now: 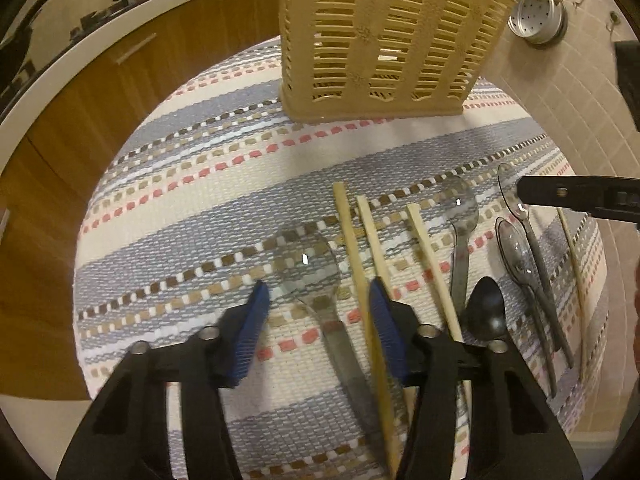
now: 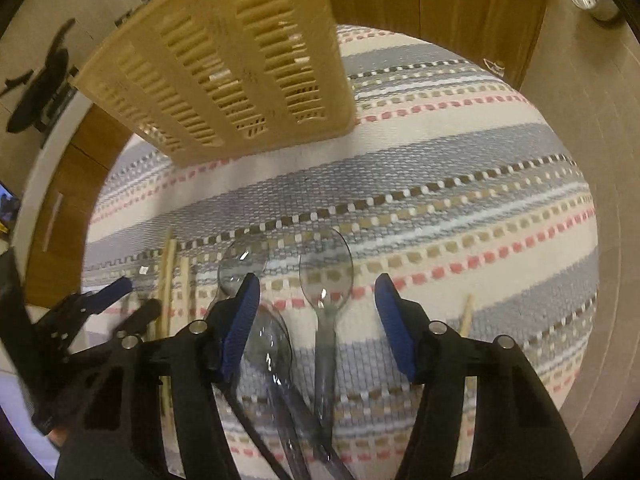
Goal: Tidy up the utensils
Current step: 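Lower the left tool onto a clear plastic spoon while the right tool grasps another clear spoon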
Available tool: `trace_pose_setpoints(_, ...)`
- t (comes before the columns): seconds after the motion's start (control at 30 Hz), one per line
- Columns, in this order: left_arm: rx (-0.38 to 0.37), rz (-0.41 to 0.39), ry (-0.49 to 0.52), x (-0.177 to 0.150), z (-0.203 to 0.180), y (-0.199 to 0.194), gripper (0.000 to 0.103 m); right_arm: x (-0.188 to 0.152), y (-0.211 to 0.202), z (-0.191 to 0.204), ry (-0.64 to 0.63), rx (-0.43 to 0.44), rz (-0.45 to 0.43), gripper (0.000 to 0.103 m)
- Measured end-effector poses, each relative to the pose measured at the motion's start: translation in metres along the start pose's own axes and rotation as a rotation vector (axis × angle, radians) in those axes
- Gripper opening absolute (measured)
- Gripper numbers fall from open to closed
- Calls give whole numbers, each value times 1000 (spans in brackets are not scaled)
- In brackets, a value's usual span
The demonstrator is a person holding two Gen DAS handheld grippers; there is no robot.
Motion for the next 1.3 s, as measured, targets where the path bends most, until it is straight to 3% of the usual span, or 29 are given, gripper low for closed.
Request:
trace_pose_setpoints(0.03, 2, -2, 3, 0, 2, -1, 32, 0, 3, 1, -5, -1, 6, 56)
trace_pose_setpoints(0.13, -48, 6, -33, 1, 12, -3, 27, -1, 9, 3, -9, -7, 19, 56)
trace_pose_setpoints(0.23, -63, 15, -21, 0, 17, -5, 27, 1, 14, 5, -6, -7, 21, 56)
trace_pose_setpoints(0.3, -86, 16, -24, 0, 19, -6, 34, 2, 14, 6, 0, -5, 20, 56)
trace_pose_setpoints(0.43, -144, 7, -97, 3, 28, -10, 35, 1, 12, 5, -3, -2, 20, 56)
trace_pose_setpoints(0.67, -47, 32, 13, -5, 31, -12, 32, -3, 10, 3, -14, 14, 18, 56)
trace_pose_setpoints(1.0, 5, 37, 17, 15, 16, 7, 29, -2, 6, 1, -19, 0, 19, 56)
trace_pose_setpoints(1.13, -45, 32, -54, 17, 26, 6, 27, -1, 6, 1, -35, 7, 42, 56)
trace_pose_setpoints(1.3, -106, -48, -191, 27, 57, -6, 27, 1, 12, 2, -47, 4, 82, 56)
Point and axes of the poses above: each gripper's, at about its wrist camera, not at the fingertips, and y roughly the way its jaws point, z to its left, x to its top, the point moved 4 cm from there along y, roughly the way its jaws point, and after that the axes turned 14 degrees about -z, right-handed, at the moved point
